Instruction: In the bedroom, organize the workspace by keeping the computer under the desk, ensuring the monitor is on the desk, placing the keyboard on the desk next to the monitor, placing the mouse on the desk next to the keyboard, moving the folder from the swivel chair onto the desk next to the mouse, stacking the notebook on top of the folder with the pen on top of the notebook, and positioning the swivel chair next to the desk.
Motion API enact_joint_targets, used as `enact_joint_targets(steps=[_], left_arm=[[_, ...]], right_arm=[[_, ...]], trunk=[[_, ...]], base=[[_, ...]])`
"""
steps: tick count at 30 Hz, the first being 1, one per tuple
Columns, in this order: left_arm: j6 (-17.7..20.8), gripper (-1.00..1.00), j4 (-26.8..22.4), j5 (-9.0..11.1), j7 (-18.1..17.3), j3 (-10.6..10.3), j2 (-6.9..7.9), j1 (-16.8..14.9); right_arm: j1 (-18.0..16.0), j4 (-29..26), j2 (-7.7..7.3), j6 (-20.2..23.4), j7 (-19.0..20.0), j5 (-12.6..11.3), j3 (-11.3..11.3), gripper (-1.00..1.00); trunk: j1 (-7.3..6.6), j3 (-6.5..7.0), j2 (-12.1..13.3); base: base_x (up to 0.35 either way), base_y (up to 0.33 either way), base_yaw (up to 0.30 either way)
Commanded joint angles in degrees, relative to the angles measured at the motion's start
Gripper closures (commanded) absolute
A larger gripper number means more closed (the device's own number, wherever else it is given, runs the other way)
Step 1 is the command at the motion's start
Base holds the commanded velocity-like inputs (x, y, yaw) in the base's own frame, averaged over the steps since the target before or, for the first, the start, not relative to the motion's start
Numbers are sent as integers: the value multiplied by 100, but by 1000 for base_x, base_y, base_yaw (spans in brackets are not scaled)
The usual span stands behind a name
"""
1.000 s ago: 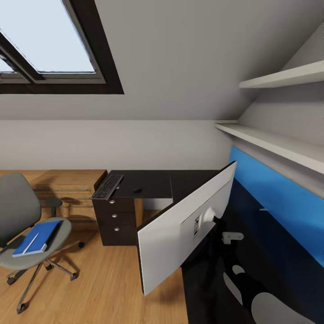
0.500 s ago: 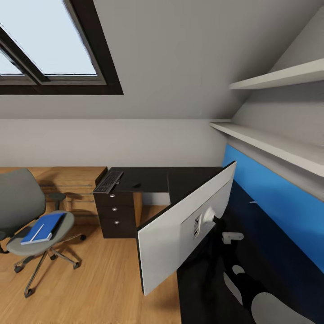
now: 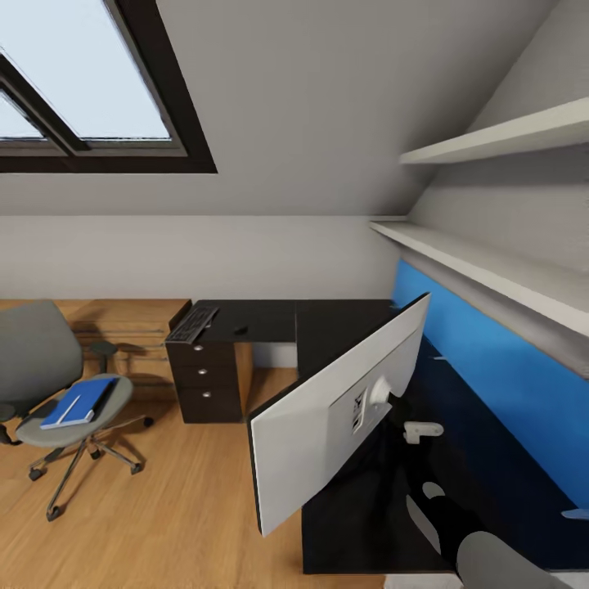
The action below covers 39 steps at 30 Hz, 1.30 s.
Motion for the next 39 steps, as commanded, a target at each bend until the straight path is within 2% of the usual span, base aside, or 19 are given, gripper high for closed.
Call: enact_joint_targets(steps=[1, 10, 39], left_arm=[[-15, -100, 4, 43, -41, 6, 0, -5], [-15, -100, 4, 43, -43, 6, 0, -5], [-15, -100, 4, 43, -35, 6, 0, -5]], right_arm=[[-5, 11, -9, -24, -28, -109, 101, 100], [-5, 12, -9, -23, -28, -109, 101, 100], [-5, 13, -9, -24, -27, -109, 103, 100]], trunk=[[1, -13, -12], [1, -13, -12], [1, -13, -12]], base=[[-147, -254, 0], [-71, -231, 0], [40, -49, 0]])
